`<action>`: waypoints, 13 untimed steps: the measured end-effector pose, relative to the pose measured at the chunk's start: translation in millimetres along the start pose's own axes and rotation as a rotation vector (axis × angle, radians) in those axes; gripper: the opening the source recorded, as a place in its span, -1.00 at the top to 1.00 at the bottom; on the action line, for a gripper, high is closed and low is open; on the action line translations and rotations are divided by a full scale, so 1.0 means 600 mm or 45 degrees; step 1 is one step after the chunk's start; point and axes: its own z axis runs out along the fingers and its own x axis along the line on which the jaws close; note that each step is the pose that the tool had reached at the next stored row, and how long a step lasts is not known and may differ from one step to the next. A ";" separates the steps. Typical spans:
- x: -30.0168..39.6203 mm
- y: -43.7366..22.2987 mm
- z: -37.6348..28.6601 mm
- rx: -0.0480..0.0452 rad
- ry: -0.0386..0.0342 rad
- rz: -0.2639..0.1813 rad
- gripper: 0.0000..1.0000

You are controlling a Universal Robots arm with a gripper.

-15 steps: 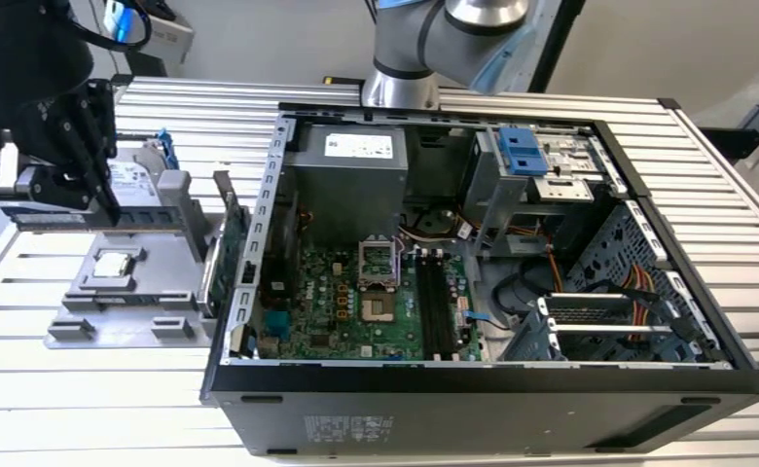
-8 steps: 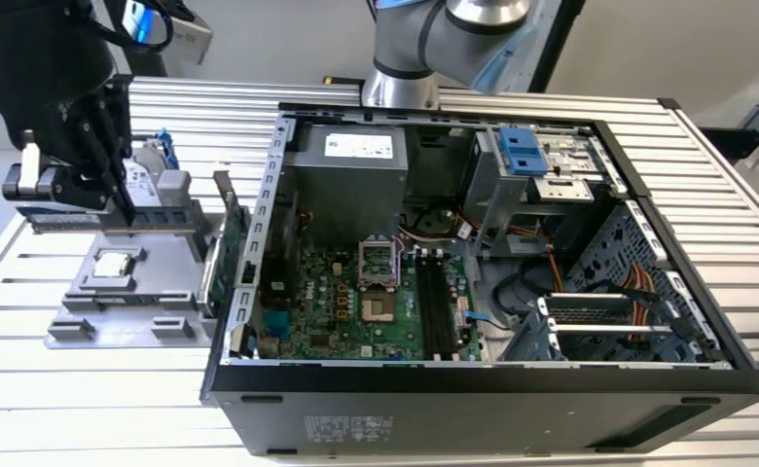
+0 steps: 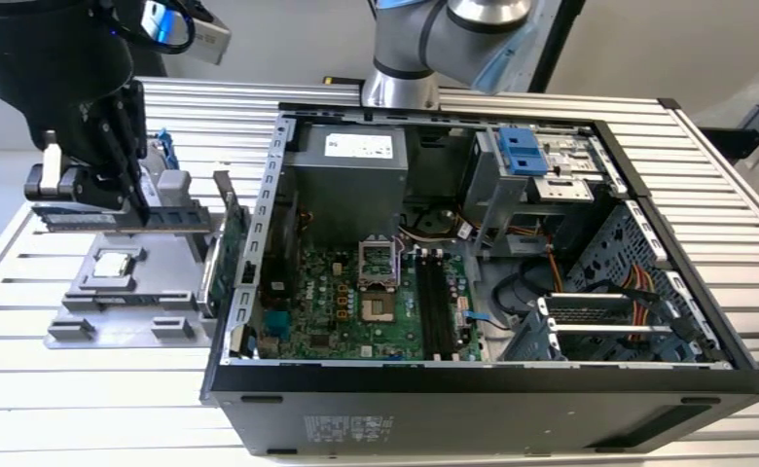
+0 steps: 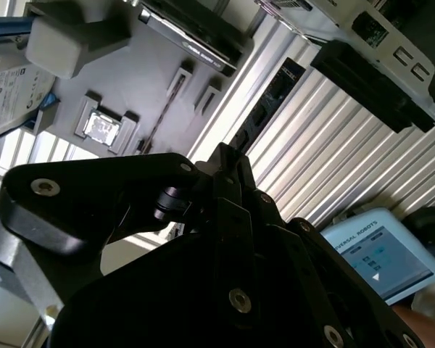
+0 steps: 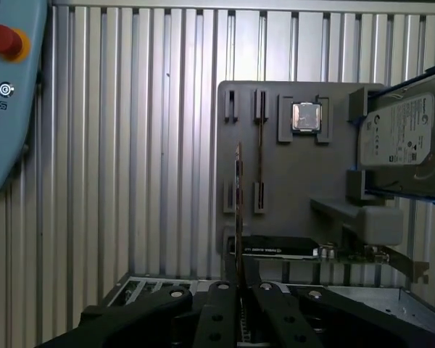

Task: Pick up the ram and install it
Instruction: 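Pick up the ram and move it above insertion slot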

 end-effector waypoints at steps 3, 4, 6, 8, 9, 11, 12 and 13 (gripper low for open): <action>0.000 -0.007 0.000 0.000 -0.0001 0.000 1.00; 0.000 -0.010 0.000 0.000 -0.0001 0.000 1.00; 0.000 -0.014 0.000 0.000 -0.0001 0.000 1.00; 0.000 -0.019 -0.001 0.000 0.0000 0.000 1.00; 0.000 -0.022 -0.001 0.000 0.0000 0.000 1.00; 0.000 -0.026 -0.001 0.000 0.0000 0.000 1.00; 0.000 -0.028 -0.001 0.000 -0.0001 0.000 1.00; 0.000 -0.031 -0.001 0.000 -0.0001 0.000 1.00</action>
